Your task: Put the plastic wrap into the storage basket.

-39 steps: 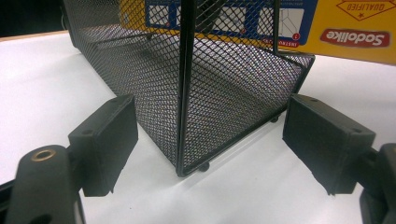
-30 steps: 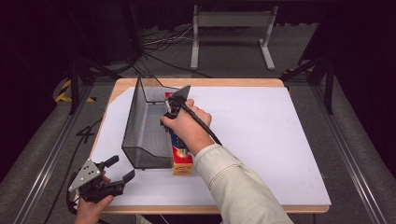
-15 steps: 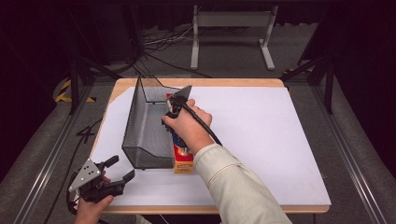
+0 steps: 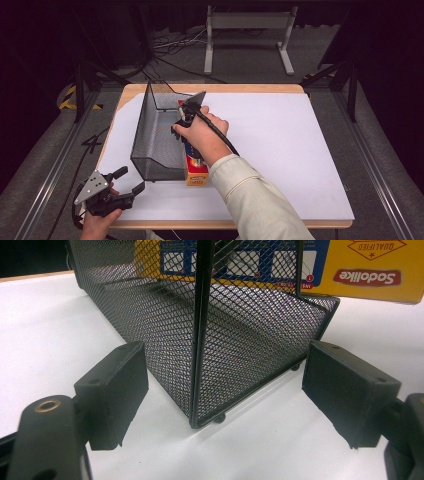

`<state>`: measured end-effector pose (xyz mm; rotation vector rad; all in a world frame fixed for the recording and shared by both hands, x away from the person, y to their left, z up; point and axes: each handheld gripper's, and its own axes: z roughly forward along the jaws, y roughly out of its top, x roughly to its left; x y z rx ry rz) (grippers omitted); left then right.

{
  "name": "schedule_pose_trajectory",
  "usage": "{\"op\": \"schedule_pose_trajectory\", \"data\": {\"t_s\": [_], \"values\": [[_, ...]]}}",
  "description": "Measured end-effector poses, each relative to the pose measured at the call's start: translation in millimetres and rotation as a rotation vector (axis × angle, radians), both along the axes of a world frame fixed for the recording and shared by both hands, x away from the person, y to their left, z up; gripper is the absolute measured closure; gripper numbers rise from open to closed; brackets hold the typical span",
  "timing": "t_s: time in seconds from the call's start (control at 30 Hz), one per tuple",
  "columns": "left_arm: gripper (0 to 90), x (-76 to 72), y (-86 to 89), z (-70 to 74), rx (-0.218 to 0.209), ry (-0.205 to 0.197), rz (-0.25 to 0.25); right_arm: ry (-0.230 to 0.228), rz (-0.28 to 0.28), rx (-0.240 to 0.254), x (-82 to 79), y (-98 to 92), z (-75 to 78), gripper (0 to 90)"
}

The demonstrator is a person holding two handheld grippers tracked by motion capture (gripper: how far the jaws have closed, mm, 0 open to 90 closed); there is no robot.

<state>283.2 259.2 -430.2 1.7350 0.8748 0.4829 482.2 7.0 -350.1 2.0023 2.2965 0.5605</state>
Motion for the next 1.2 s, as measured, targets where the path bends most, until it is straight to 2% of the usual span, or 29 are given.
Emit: {"op": "schedule_pose_trajectory", "data": {"t_s": [0.1, 0.33, 0.47, 0.57, 0.67, 0.8, 0.87, 0.97, 1.2], "values": [[19.5, 0.6, -0.5, 0.2, 0.003, -0.005, 0.009, -0.009, 0.006, 0.002, -1.1, -1.8, 3.1, 30.5], [19.6, 2.6, -2.0, 1.4, 0.002, -0.006, 0.011, -0.064, 0.025, 0.04, -10.0, -13.9, 23.9, 29.3], [19.6, 4.9, -2.8, 2.6, -0.01, -0.015, 0.016, -0.134, 0.061, 0.07, -17.0, -22.3, 37.1, 29.3], [20.2, 6.9, -5.4, 3.8, 0.007, -0.024, 0.049, -0.192, 0.096, 0.089, -25.1, -30.3, 48.1, 29.3], [20.3, 7.0, -4.0, 5.2, -0.007, -0.038, 0.067, -0.228, 0.114, 0.106, -30.9, -40.0, 56.9, 29.3], [20.2, 8.3, -2.6, 4.8, -0.019, -0.033, 0.075, -0.291, 0.146, 0.143, -39.3, -53.8, 68.2, 29.5], [20.3, 9.1, -3.7, 4.6, -0.016, -0.034, 0.072, -0.324, 0.174, 0.154, -41.7, -59.5, 71.2, 29.8], [20.3, 9.1, -5.2, 4.6, -0.008, -0.035, 0.072, -0.363, 0.192, 0.195, -44.7, -69.8, 75.8, 30.5], [20.2, 8.5, -3.6, 3.8, -0.003, -0.026, 0.071, -0.468, 0.255, 0.233, -54.6, -88.4, 84.8, 31.0]]}}
